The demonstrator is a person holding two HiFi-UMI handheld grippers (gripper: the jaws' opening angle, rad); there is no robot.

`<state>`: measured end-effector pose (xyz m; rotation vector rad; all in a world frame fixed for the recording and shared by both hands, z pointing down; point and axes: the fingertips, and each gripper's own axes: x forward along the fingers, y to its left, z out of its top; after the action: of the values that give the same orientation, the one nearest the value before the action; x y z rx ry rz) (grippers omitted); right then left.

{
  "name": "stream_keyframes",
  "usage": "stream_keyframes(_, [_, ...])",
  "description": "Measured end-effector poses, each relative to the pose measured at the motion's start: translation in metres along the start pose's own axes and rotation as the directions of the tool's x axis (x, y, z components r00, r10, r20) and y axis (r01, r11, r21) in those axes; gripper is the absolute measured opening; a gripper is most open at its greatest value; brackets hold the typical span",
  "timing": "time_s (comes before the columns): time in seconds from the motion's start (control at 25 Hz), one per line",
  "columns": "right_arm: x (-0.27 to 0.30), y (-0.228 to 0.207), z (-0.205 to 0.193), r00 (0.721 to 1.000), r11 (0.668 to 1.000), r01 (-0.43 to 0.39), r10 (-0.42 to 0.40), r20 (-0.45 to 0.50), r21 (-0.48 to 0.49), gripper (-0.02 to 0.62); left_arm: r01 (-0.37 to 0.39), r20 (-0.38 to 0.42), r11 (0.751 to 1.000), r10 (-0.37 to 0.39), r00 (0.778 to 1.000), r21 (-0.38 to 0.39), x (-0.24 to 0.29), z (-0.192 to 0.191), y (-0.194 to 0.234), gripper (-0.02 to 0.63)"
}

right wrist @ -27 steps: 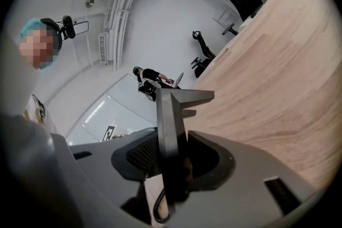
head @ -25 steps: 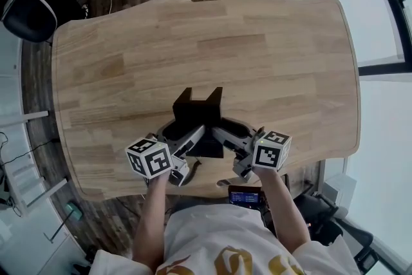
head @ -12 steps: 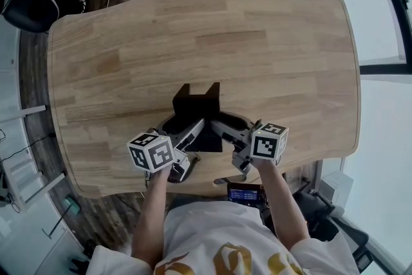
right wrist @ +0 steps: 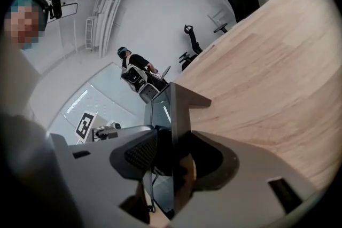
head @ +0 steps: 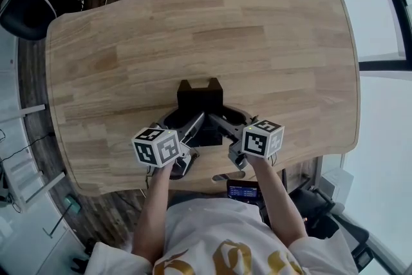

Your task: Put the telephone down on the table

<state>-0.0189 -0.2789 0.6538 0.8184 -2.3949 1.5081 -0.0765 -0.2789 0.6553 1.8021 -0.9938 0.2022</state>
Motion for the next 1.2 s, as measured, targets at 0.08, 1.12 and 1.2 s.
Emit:
stream_keyframes(0.08, [0.000,0.000,0.001,1.000,1.000,-0.004,0.004,0.004,0.001,0.178,0.001,-0.002,1.000,-0.001,1.000,0.001,0.001,0.001,0.000,0.282])
stream_keyframes(1.12, [-0.098,0.103,0.045,0.864,0.815,0.408,-0.199,0.463,-0.411,0.012,-0.243,0.421,0.870,0.045,0.906,0.430,-0.127,0.060,-0.083,0.012])
stream_keyframes(1.2, [-0.109,0.117,0.044,0.849,0.821,0.413,-0.192,0.492,-0.393,0.012,-0.266,0.446,0.831,0.024,0.895,0.489,-0.140,0.059,-0.099,0.012])
